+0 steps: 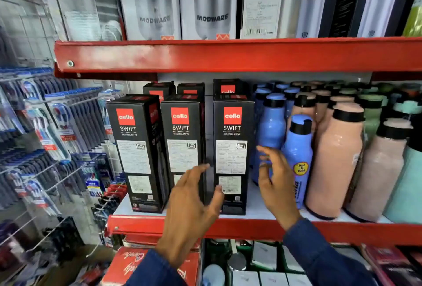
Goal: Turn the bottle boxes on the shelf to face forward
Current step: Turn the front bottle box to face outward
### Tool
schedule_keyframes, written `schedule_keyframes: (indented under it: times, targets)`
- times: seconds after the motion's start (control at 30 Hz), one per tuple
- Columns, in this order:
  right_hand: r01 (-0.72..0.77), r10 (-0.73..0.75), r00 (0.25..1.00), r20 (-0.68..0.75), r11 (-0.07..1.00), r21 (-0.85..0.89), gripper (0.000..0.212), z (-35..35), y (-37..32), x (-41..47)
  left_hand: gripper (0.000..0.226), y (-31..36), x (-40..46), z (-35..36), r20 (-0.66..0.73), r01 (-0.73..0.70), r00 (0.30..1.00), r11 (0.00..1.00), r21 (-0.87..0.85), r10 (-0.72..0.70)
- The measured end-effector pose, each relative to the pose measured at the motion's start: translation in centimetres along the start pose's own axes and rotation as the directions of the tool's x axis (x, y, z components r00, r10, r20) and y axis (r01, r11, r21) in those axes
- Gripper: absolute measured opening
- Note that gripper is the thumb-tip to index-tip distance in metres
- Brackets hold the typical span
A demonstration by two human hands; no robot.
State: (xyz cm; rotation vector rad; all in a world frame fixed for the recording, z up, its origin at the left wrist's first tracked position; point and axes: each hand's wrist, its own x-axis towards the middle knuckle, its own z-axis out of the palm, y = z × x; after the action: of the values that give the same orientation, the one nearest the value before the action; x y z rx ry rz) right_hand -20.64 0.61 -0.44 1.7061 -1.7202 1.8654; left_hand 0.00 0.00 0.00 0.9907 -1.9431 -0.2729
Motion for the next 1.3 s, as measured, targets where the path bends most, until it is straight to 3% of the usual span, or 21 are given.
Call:
schedule_keyframes:
  times: [0.13, 0.3, 0.5, 0.7, 0.83, 1.0, 1.3]
  targets:
    - [-0.365, 0.353, 0.927, 0.126, 0.926, 0.098, 0.036, 2.0, 1.9, -0.1, 0.05, 0.5, -0.8, 2.0, 0.054, 0.065, 0.997, 0.994, -0.085, -0.061]
    - [-0.557, 0.509, 0.823, 0.252, 0.811, 0.182, 0.042, 4.3, 5.0, 2.1, 0.059, 0.6, -0.8, 4.6, 0.063, 0.124, 0.991, 0.985, -0.116, -0.117]
    - [-0.529, 0.432, 0.833, 0.346, 0.805, 0.268, 0.037, 3.9, 4.4, 2.6, 0.063, 0.8, -0.4, 6.0, 0.021, 0.091, 0.996, 0.984, -0.152, -0.089]
    - [-0.498, 0.456, 0.867, 0.201, 0.788, 0.362, 0.038, 1.8, 3.1, 1.2, 0.07, 0.7, 0.7, 5.9, 0.036, 0.073, 0.997, 0.971, -0.229, -0.067]
    - [-0.467, 0.433, 0.884, 0.176, 0.796, 0.385, 0.028, 1.4, 2.1, -0.6, 0.066, 0.5, 1.8, 6.3, 0.052, 0.101, 0.995, 0.963, -0.249, -0.091]
    - [-0.432, 0.407, 0.902, 0.146, 0.828, 0.358, 0.03, 1.2, 1.4, -2.5, 0.053, -0.4, 2.9, 7.2, 0.082, 0.119, 0.992, 0.948, -0.296, -0.099]
    - [-0.312, 0.291, 0.949, 0.123, 0.923, 0.227, 0.032, 1.1, 0.8, -4.3, 0.053, -2.2, 2.5, 7.9, 0.182, 0.198, 0.972, 0.937, -0.29, -0.149]
